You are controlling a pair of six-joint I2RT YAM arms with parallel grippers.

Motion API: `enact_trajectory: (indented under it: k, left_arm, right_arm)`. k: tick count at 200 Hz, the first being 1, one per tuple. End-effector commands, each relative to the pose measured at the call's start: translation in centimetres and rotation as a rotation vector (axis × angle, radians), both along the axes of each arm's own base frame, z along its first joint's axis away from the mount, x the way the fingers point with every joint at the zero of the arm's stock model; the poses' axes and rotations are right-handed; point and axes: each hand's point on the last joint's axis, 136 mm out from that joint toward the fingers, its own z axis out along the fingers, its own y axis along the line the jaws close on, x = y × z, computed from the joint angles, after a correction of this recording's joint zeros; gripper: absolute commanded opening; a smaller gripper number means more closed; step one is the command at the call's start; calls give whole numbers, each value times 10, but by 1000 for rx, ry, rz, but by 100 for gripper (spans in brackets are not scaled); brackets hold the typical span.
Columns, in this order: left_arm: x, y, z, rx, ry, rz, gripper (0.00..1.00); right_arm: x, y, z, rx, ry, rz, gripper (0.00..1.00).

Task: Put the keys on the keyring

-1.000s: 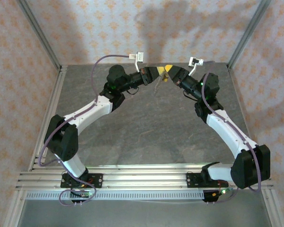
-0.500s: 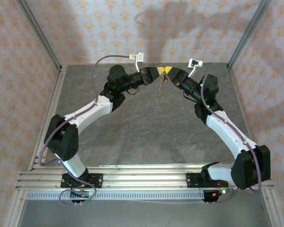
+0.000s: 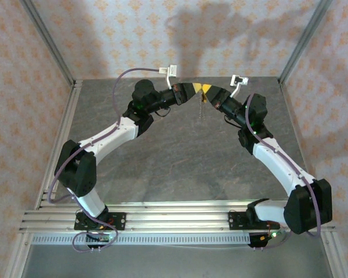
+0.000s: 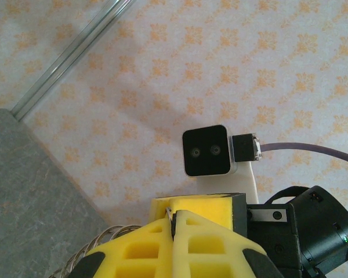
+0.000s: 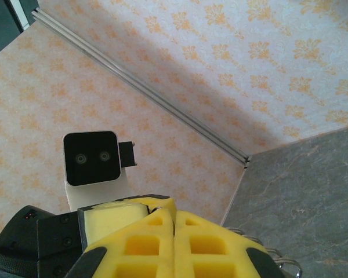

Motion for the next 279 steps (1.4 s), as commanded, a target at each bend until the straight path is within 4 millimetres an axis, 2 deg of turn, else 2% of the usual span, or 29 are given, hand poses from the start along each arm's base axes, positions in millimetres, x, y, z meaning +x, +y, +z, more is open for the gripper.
enact_trajectory:
  k: [1,20,59,92,120,153,184,229,261,279]
  left_arm:
    - [-8,1,27,-49,-89,-6,0]
    - [-5,3,24,-31,-76,11,0]
    - [4,20,23,-8,-53,51,35]
    - [14,42,25,0,-44,79,47]
    - [18,56,25,31,-43,83,49]
    - [17,59,24,88,-45,55,50]
    - [16,59,18,167,-44,17,50]
    - [14,59,5,221,-7,-65,50]
    - [10,60,10,248,-15,-111,49]
    - [8,57,6,275,-13,-146,47]
  right_arm:
    - [-14,10,-8,-29,4,62,0]
    - [-14,9,-7,-37,3,57,0]
    - [-13,5,-11,-63,8,62,0]
    - [-8,6,-24,-96,41,79,0]
    - [-2,8,-36,-114,71,96,0]
    - [2,18,-43,-127,87,170,0]
    - [5,27,-43,-140,96,236,0]
    - [5,33,-31,-133,94,321,0]
    - [-2,38,-25,-136,80,383,0]
    - [-1,38,-26,-139,78,387,0]
